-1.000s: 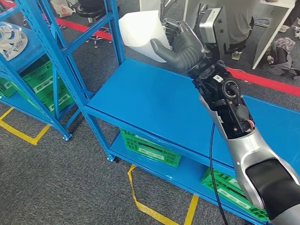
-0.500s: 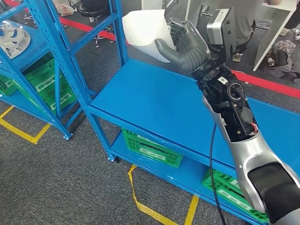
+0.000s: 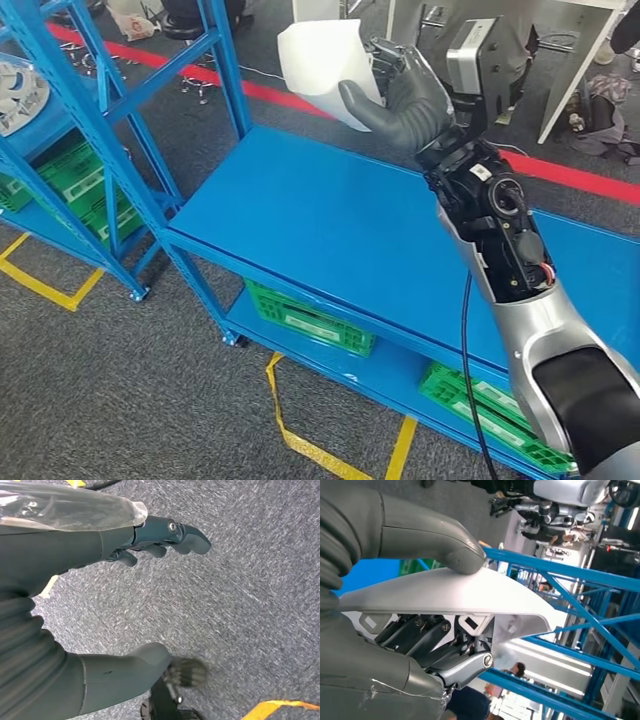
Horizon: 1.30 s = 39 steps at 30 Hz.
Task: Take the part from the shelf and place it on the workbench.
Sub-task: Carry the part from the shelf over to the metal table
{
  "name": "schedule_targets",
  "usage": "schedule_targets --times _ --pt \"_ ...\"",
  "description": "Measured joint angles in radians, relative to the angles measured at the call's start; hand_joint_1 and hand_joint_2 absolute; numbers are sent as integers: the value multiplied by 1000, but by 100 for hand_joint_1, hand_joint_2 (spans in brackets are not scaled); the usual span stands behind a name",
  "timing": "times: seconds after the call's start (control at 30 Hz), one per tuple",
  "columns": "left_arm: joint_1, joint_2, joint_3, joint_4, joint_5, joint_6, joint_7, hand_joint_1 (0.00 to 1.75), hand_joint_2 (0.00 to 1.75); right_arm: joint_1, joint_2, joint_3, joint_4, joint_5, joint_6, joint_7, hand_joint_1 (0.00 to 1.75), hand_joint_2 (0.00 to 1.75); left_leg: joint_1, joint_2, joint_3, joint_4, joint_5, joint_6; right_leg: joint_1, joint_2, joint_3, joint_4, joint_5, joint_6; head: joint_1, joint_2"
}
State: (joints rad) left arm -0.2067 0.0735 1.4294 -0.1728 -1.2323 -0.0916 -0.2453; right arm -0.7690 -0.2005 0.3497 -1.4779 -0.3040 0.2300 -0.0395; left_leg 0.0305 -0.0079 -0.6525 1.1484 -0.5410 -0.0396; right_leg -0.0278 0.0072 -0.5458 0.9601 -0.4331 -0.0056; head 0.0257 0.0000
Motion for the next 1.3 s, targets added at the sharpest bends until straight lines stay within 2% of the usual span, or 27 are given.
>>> schedule_targets --times 0.03,0.07,0.1,0.13,0.17,0.2,0.23,0.27,0.37,0.4,0.43,0.5,0.53,0.57,0.6,0.63,0.7,0.73,0.77,0.8,0.93,1.0,1.07,1.3 --pt "0 0 0 0 0 0 0 0 175 3 0 0 0 0 -1 0 175 175 0 0 -26 64 -25 -1 3 -1 -5 0 3 -3 -6 0" --pt "0 0 0 0 -1 0 0 0 175 6 0 0 0 0 -2 1 175 175 -1 0 -38 98 -33 0 6 -2 -9 0 6 -5 -9 0" --pt "0 0 0 0 -1 0 0 0 175 8 0 0 0 0 -3 1 175 175 -1 0 -30 93 -21 2 9 -2 -13 0 9 -5 -10 0" --pt "-1 0 0 0 -2 -1 0 0 175 9 0 0 0 0 -3 1 175 175 -2 0 -1 46 6 5 11 -3 -15 0 12 -5 -10 0" --pt "-2 0 0 0 -3 -1 0 0 175 9 0 0 -2 0 -4 2 175 175 -3 1 42 -28 38 10 12 -3 -17 1 14 -3 -10 0" --pt "-3 1 0 0 -3 -2 0 0 175 9 0 -1 -4 0 -4 2 175 175 -5 2 85 -103 62 14 14 -3 -19 1 16 0 -11 0" --pt "-5 1 0 0 -3 -2 -1 0 175 8 0 -2 -6 0 -5 2 175 175 -9 2 115 -158 78 18 15 -3 -20 0 19 4 -10 0" --pt "-6 1 0 0 -3 -2 -1 0 175 7 0 -3 -7 0 -5 2 175 175 -12 2 130 -189 83 21 16 -3 -21 0 22 9 -9 0" --pt "-7 1 0 0 -4 -1 -1 0 175 7 0 -6 -8 0 -5 2 175 175 -15 2 126 -205 91 34 15 -3 -27 0 28 27 -4 0" --pt "-7 1 0 0 -4 -1 -1 0 175 7 -1 -6 -8 0 -5 3 175 175 -13 3 124 -208 97 40 14 -3 -33 15 13 31 -1 0" --pt "-8 1 0 0 -4 -1 -1 0 175 7 -1 -7 -8 0 -5 3 175 175 -12 4 120 -211 103 47 13 -3 -47 49 -16 34 3 0" --pt "-8 0 0 0 -4 -2 -1 0 175 9 -2 -10 -8 0 -5 3 175 175 -15 5 111 -212 111 57 12 -3 -93 182 -103 37 12 0" --pt "-7 0 0 0 -4 -2 -1 0 175 11 -2 -11 -8 0 -5 3 175 175 -17 5 105 -212 115 59 11 -3 -116 251 -137 38 17 0" --pt "-6 0 0 0 -4 -2 -1 0 175 14 -2 -12 -8 0 -6 3 175 175 -18 4 100 -211 118 60 11 -3 -126 296 -153 39 20 0" --pt "-5 0 0 0 -4 -2 -1 0 175 16 -2 -12 -8 0 -6 3 175 175 -20 4 96 -210 122 60 11 -3 -119 303 -148 39 23 0" --pt "-5 0 0 0 -4 -2 -1 0 175 18 -2 -12 -8 0 -6 3 175 175 -20 3 94 -210 124 59 12 -3 -92 267 -124 37 26 0" --pt "-5 -2 0 0 -4 -2 -1 0 175 17 -2 -12 -8 0 -6 3 175 175 -22 1 90 -207 127 55 14 -3 -4 122 -64 28 33 0" --pt "-5 -2 0 0 -4 -2 -1 0 175 17 -2 -13 -9 0 -6 3 175 175 -23 1 88 -206 129 52 17 -2 32 57 -46 23 34 0" --pt "-6 -3 0 0 -4 -2 -1 0 175 16 -2 -13 -10 0 -7 3 175 175 -23 1 85 -205 131 48 20 -1 53 13 -39 19 35 0" --pt "-6 -4 0 0 -4 -2 -1 0 175 16 -2 -13 -11 1 -7 3 175 175 -23 1 82 -205 134 42 23 -1 60 -6 -41 15 37 0" --pt "-6 -6 0 0 -4 -2 -2 0 175 18 -2 -14 -14 3 -11 1 175 175 -25 2 76 -203 134 47 23 0 55 -20 -40 12 27 0" --pt "-5 -5 0 0 -4 -2 -2 0 175 18 -2 -14 -14 5 -12 1 175 175 -22 2 76 -207 141 37 26 0 53 -19 -38 8 21 0" --pt "-4 -5 0 0 -4 -2 -2 0 175 18 -3 -15 -14 5 -13 1 175 175 -21 2 75 -209 145 34 26 1 51 -19 -35 5 15 0" --pt "-4 -4 0 0 -6 -1 -3 0 175 21 -3 -15 -14 5 -14 0 175 175 -24 1 73 -208 142 42 23 0 51 -23 -34 10 0 0"
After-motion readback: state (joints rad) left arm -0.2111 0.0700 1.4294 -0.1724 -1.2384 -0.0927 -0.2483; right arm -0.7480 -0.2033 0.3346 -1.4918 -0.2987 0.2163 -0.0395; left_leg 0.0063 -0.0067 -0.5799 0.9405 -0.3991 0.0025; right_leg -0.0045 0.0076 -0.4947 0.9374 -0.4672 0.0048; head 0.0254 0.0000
